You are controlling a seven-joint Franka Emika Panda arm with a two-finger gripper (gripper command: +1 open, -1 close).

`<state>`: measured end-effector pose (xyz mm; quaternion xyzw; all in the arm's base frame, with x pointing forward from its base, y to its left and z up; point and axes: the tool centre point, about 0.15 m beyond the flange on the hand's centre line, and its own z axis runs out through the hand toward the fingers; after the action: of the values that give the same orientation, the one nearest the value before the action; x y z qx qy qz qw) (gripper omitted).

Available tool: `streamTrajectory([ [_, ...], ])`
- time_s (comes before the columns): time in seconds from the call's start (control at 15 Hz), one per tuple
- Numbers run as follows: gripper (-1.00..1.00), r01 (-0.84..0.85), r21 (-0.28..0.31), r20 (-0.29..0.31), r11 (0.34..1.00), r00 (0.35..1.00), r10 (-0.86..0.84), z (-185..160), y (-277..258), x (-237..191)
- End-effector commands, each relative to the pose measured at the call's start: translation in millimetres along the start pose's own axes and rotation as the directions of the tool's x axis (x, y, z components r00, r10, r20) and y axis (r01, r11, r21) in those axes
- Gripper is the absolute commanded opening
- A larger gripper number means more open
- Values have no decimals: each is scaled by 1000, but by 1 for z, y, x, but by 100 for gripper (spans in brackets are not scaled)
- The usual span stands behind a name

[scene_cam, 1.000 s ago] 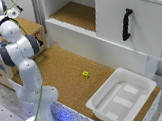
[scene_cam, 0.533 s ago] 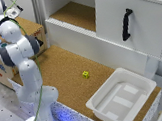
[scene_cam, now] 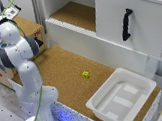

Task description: Move the blue light switch to turn off the blue light

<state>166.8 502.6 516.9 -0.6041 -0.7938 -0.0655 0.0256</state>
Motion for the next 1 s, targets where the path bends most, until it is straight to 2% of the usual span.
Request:
streamTrajectory([
  [0.0,-100,23,-12,-41,1000,999,-23,19,-13,10],
  [0.33,-100,-24,3,-29,1000,999,24,38,14,26],
  [0.87,-100,-29,64,22,997,999,28,75,4,25],
  [0.93,-100,-34,57,23,998,999,33,81,7,29],
])
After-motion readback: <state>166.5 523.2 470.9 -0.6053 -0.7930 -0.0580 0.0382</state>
